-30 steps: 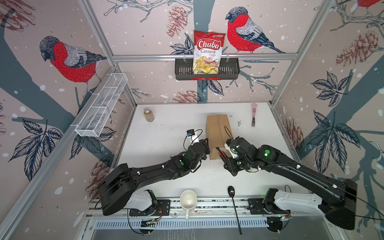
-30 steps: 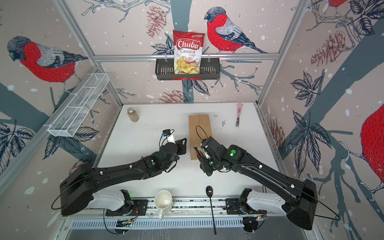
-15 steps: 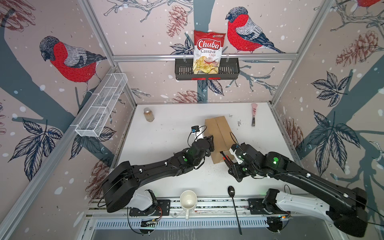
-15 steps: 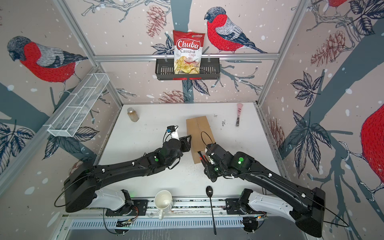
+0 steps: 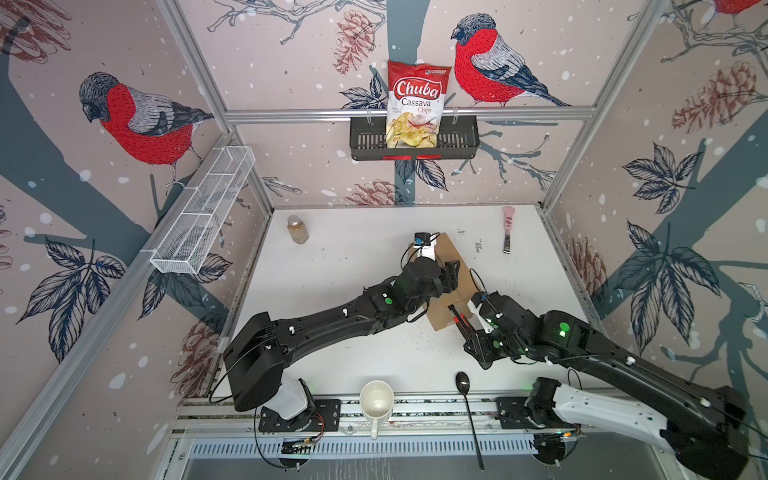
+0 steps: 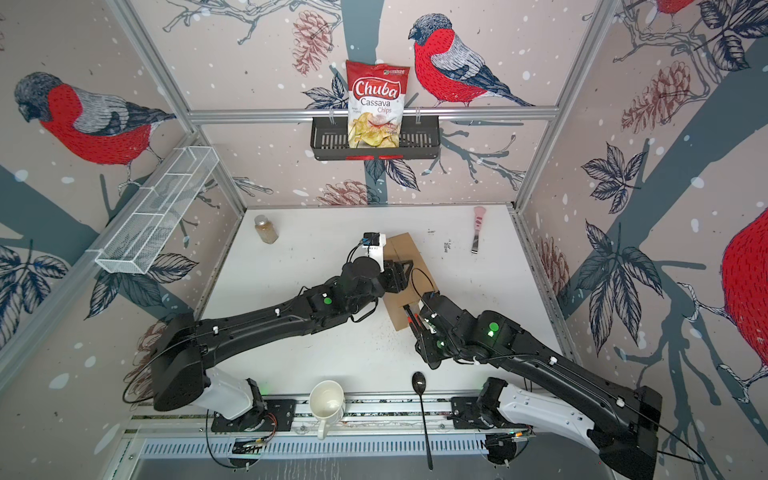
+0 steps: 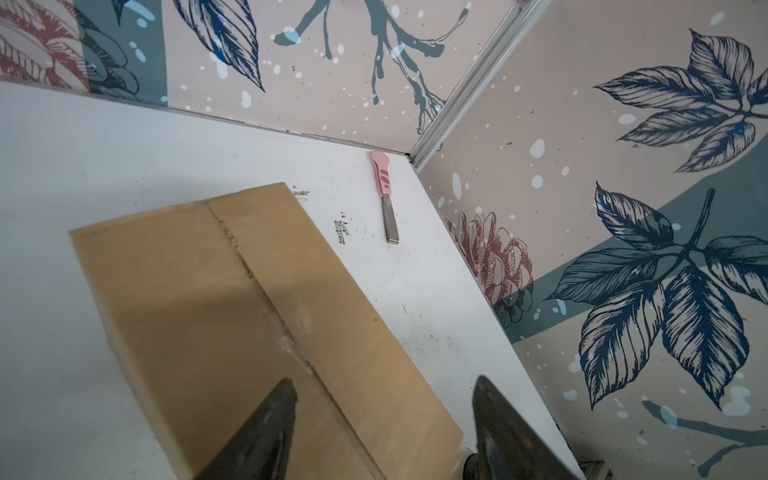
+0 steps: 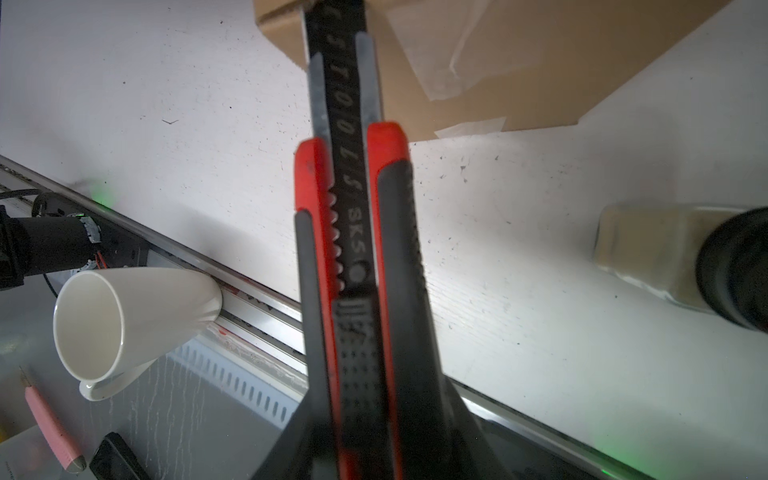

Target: Unpack the express box

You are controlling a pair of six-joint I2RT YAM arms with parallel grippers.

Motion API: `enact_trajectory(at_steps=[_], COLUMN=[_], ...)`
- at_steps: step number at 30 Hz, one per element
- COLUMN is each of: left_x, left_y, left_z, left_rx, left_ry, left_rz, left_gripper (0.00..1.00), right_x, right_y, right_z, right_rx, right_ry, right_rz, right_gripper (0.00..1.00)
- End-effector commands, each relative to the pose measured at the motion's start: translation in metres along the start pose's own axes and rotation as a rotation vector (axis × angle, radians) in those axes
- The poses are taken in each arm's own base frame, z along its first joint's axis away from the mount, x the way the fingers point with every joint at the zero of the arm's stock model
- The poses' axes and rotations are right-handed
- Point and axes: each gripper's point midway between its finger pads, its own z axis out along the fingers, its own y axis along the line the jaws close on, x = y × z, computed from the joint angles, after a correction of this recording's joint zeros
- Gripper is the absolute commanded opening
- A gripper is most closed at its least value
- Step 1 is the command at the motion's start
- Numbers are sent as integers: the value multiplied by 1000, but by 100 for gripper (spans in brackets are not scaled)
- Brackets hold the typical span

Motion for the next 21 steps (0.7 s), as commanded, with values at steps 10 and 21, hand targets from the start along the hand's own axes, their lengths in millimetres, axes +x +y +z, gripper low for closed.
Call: enact_trajectory(at_steps=[10,21], left_x=[50,73], left_y=[-66,-65], left_z=[14,20], left_rx=[328,342], left_ry=[236,343], left_rz=[170,127], left_gripper=[62,54], right_x=[-3,-5], right_y=[-2,-2], right_z=[0,-1], right_rx=[14,15], right_ry=[-14,-28], right_rz=[19,25], right_gripper=[1,1])
